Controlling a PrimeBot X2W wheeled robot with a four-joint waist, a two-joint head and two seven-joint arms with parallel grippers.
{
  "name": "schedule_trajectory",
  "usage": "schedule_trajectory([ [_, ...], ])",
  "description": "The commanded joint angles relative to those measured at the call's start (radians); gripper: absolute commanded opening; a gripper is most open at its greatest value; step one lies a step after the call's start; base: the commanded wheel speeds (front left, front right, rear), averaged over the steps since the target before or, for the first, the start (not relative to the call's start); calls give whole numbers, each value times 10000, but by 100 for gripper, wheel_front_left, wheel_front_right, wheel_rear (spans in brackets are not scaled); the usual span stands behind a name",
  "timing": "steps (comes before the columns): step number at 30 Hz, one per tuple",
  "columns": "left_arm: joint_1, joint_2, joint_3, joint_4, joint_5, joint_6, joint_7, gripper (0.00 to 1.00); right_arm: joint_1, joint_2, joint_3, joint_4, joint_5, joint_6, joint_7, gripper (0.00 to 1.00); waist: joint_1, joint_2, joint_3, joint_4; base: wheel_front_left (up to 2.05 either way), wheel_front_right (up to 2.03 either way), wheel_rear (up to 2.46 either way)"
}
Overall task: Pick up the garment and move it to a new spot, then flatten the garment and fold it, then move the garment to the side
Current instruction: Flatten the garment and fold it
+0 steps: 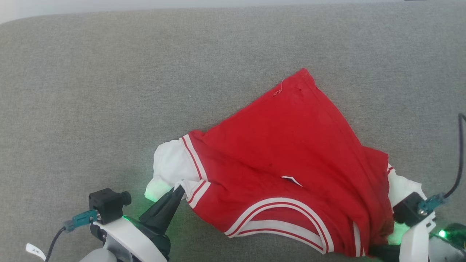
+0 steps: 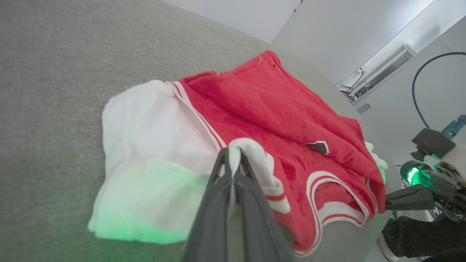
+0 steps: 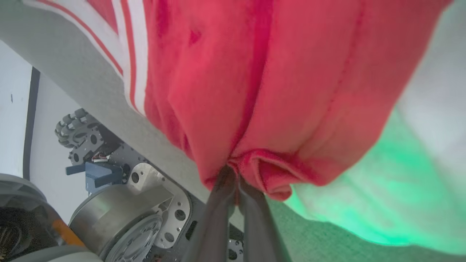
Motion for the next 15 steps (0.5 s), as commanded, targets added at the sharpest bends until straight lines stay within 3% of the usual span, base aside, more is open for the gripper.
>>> schedule_trajectory([
  [1, 137, -24, 74, -31, 77, 15, 2, 0, -3, 145, -261, -104, -178, -9, -199, 34, 0, 1, -3, -3, 0, 0, 0],
  [2, 161, -31, 94, -38, 89, 15, 2, 0, 25, 110, -476, -183, -281, -9, -291, 75, 0, 1, -7, 6, 0, 0, 0],
  [3, 182, -44, 109, -48, 97, 15, 2, 0, 86, 65, -674, -371, -302, -9, -395, 100, 0, 1, -8, 20, 0, 0, 0],
  [6, 202, -88, 146, -66, 131, 15, 2, 0, 255, -111, -1233, -885, -25, -4, -613, 100, 0, 1, 16, 53, 0, 0, 0],
  [7, 186, -150, 149, -78, 192, 15, 2, 0, 355, -558, -2024, -1441, 169, -6, -715, 100, 0, 1, 39, 107, 0, 0, 0],
  [10, 109, -233, 76, -77, 287, 15, 2, 0, 470, -1091, -3339, -2147, 559, -3, -552, 100, 0, 1, 46, 207, 0, 0, 0],
  [15, -229, -472, -223, -110, 358, 13, 2, 0, -260, -1525, -4978, -2531, 708, -3, 85, 100, 0, 1, 199, 543, 0, 0, 0],
])
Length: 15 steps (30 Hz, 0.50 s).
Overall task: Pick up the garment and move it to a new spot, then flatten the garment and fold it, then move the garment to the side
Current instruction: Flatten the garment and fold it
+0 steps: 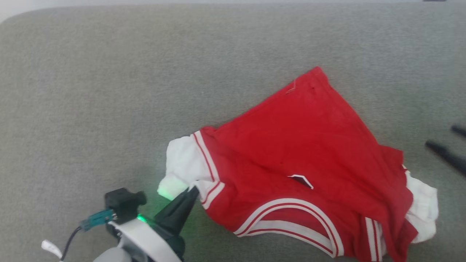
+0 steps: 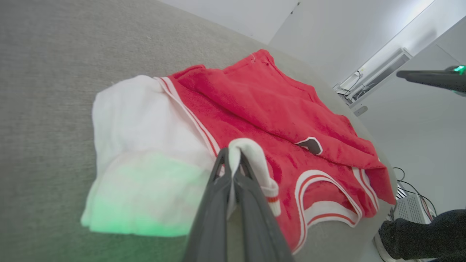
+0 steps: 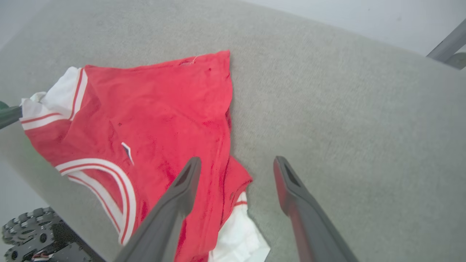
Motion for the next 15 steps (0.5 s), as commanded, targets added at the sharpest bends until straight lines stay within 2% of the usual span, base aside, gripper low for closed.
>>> schedule_trajectory([
  [1, -252, -126, -133, -29, 67, 11, 4, 0, -438, 87, -90, 23, -166, -3, 207, 100, 0, 0, 167, 227, 0, 0, 0],
  [4, -626, -287, -495, 32, 105, 11, 4, 0, -1571, 425, 151, 220, -512, -3, 599, 100, 0, 0, 450, 566, 0, 0, 0],
  [9, -1424, -619, -1020, 181, 146, 11, 4, 0, -4029, 1272, 1252, 1085, -1205, -4, 1533, 100, 0, 0, 1114, 1149, 0, 0, 0],
  [12, -1852, -858, -1200, 234, 111, 11, 6, 0, -5431, 1690, 2188, 1981, -1782, -4, 2204, 100, 0, 0, 1527, 1488, 0, 0, 0],
  [15, -2104, -1096, -1344, 296, 86, 11, 4, 0, -6554, 1827, 3249, 2936, -2398, -4, 2771, 100, 0, 0, 1861, 1781, 0, 0, 0],
])
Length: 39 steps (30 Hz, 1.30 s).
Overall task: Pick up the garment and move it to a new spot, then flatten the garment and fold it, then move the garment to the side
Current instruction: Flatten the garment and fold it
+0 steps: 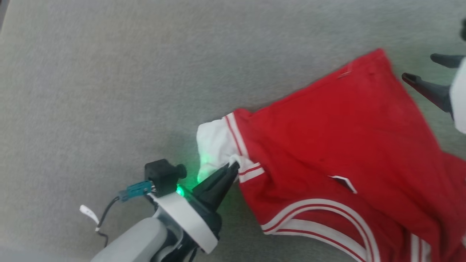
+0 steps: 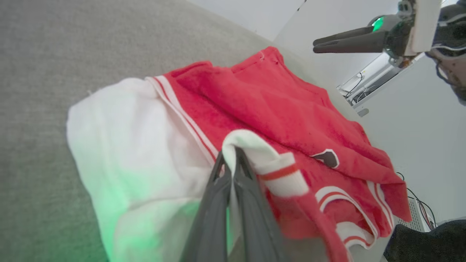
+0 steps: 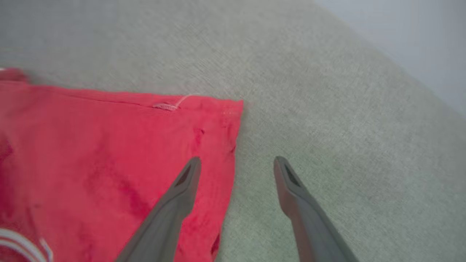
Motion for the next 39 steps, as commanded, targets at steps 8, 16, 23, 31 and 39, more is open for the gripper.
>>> schedule_trajectory([
  [8, -402, -485, -229, 151, -36, 11, 6, 0, -1615, 6, 2542, 1952, -336, -8, 1024, 100, 0, 0, 776, 903, 0, 0, 0],
  [16, -317, -575, -99, 206, 15, 11, 7, 0, -1828, -194, 3937, 2371, 346, -1, 1392, 0, 0, 0, 802, 919, 0, 0, 0],
  [23, -191, -440, 268, 134, -93, 11, 6, 0, -2476, 105, 3803, 2832, 896, -12, -9, 0, 0, 0, 448, 708, 0, 0, 0],
  [31, 221, -68, 1416, 386, 273, 11, 4, 0, -2846, 636, 3156, 3950, 1433, -11, -2157, 0, 0, 0, -394, 76, 0, 0, 0],
  [39, -1397, 332, 1836, 1351, -491, 11, 8, 0, -3085, 949, 1743, 5672, 1939, -11, -4510, 0, 0, 0, -784, -795, 0, 0, 0],
])
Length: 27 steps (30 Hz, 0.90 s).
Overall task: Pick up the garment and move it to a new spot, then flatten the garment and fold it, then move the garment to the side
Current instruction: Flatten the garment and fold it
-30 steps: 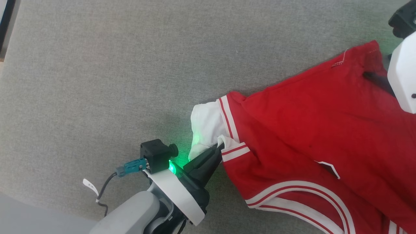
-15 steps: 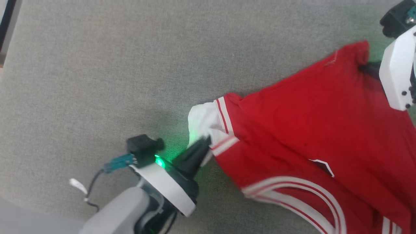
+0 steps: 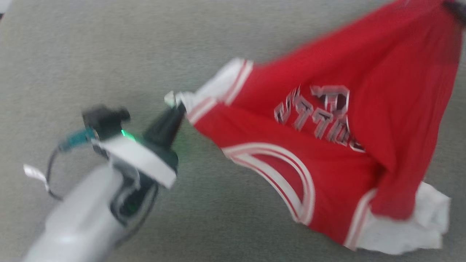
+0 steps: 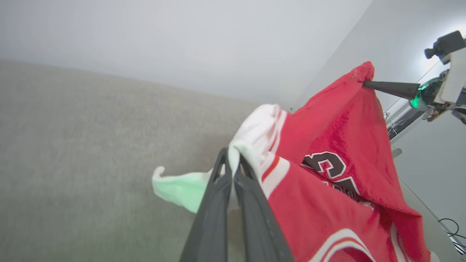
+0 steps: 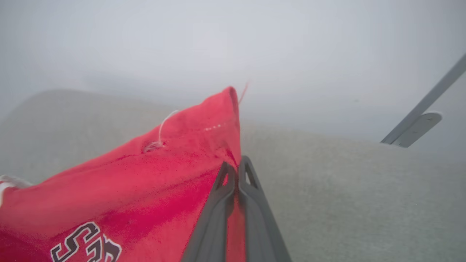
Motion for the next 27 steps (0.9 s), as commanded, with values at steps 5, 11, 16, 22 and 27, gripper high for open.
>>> schedule_trajectory([
  [5, -2373, 165, 51, 1182, -550, 13, 489, 0, -784, 589, -1174, 1557, 191, -18, -1480, 0, 0, -1, 175, -901, 0, 0, 0],
  [11, -5850, 100, 615, 3291, -908, 35, 992, 0, -2357, 1223, -1645, 3141, -409, -23, -2623, 0, 0, -1, 740, -1684, 0, 0, 0],
  [16, -9146, -67, 987, 5076, -417, 263, 834, 0, -4092, 1553, -2103, 4161, -860, -32, -3720, 0, 0, -1, 1212, -2076, 0, 0, 0],
  [22, -11594, -424, 1413, 6591, -169, 145, 91, 0, -5430, 1870, -2124, 5193, -1456, -57, -4719, 0, 0, -1, 1214, -2127, 0, 0, 0],
  [27, -10620, -809, 1433, 6657, -930, 38, 36, 0, -4773, 2067, -1705, 5284, -1349, -55, -4604, 0, 0, -1, 1091, -1911, 0, 0, 0],
])
